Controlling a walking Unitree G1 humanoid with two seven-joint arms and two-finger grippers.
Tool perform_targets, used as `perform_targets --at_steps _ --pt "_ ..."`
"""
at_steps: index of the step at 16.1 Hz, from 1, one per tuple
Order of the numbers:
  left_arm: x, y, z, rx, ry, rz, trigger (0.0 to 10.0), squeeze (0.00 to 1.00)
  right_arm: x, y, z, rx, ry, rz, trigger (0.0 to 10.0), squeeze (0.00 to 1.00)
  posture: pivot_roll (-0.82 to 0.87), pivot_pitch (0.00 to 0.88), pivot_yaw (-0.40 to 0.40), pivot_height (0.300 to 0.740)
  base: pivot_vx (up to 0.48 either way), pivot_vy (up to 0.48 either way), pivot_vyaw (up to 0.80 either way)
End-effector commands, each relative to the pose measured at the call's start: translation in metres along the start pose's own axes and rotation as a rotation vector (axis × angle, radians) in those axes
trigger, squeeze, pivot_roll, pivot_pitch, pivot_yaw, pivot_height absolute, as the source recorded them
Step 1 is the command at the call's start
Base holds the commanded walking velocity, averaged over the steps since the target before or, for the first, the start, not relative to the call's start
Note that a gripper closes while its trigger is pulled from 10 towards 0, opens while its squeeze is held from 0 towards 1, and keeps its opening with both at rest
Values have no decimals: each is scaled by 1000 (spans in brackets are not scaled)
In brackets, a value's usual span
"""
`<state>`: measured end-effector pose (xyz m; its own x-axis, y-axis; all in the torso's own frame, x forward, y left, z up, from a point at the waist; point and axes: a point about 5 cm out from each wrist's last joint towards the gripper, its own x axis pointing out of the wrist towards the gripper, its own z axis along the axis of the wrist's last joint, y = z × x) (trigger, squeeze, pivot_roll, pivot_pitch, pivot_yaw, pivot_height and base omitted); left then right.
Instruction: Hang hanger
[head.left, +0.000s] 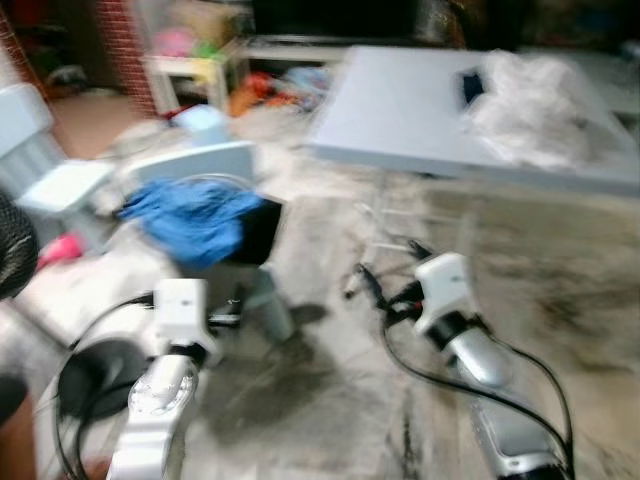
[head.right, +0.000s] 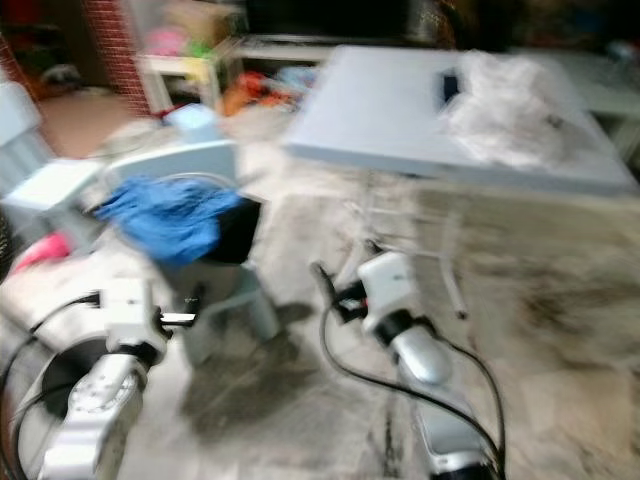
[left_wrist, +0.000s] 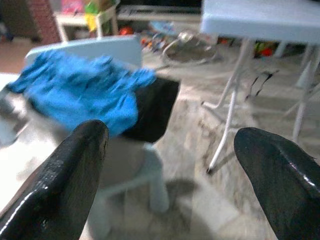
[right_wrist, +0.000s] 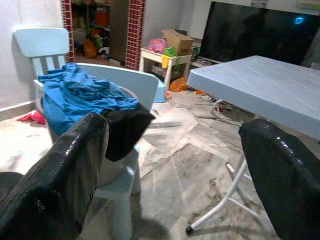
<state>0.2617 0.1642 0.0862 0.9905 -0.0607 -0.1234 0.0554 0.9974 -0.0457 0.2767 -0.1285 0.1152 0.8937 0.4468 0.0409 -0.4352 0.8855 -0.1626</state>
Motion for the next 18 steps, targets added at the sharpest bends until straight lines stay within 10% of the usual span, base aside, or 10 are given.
perform_targets --at_steps 1,18 --pt "1 -9 2 -15 -9 -37 10000 0 -2 -4 2 -34 -6 4 10000 0 -66 0 11 740 379 0 0" --pt "3 -14 0 -45 2 -47 10000 0 -3 2 -2 -62 0 52 10000 0 -73 0 5 740 375 0 131"
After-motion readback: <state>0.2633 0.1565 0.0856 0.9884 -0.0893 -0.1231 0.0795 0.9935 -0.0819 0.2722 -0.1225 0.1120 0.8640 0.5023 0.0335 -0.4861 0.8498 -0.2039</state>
